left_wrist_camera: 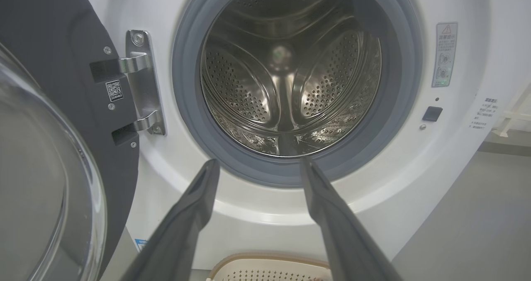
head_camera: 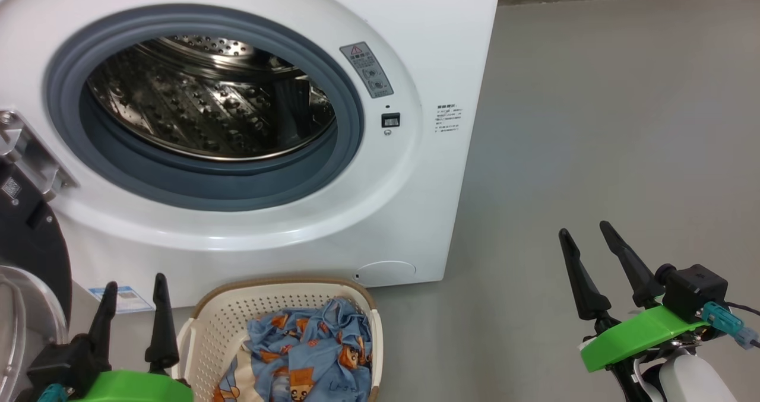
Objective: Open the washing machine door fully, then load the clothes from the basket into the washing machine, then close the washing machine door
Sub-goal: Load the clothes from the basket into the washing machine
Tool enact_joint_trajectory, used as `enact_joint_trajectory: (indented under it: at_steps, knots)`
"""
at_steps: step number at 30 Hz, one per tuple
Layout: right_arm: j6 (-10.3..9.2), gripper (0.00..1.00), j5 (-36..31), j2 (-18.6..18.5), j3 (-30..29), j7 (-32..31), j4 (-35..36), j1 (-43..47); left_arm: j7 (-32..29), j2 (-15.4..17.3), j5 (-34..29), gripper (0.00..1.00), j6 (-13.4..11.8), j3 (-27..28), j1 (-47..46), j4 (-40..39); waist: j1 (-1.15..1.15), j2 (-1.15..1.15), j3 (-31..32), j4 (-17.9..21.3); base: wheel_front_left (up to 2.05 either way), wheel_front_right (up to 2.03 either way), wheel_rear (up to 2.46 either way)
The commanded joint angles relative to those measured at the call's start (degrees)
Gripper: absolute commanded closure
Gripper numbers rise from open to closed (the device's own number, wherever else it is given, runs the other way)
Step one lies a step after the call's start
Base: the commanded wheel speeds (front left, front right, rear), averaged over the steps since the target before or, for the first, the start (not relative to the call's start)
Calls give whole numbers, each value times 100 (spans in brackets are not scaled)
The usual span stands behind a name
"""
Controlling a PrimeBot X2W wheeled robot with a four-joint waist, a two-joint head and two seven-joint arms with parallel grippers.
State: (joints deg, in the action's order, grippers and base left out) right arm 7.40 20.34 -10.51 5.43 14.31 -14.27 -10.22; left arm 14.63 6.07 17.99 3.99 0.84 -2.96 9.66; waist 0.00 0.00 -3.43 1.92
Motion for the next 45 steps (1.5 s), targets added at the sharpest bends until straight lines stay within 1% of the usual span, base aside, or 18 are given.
enact_joint_trajectory:
  at_steps: [1,12,28,32,35,45]
  knots:
    - [9,0,4,-7,127,69,152,-123,37,86,-38,0,35,203,-250,-124,0,0,-52,16,0,0,0]
    - [9,0,1,37,66,69,186,-263,37,109,54,0,115,125,-436,39,0,0,-608,122,0,0,0]
    - [9,0,-70,197,43,69,316,-651,37,291,234,0,262,-120,-1074,771,0,0,-1599,294,0,0,0]
    - [9,0,-78,226,54,69,342,-804,26,364,287,0,299,-284,-1337,1153,0,0,-1954,354,0,0,0]
    - [9,0,-95,256,64,69,375,-896,-31,345,529,0,326,-385,-1537,1447,0,0,-2184,404,0,0,0]
    - [9,0,-154,326,71,69,518,-1272,-45,610,889,0,347,-1067,-2382,2527,0,0,-3007,589,0,0,0]
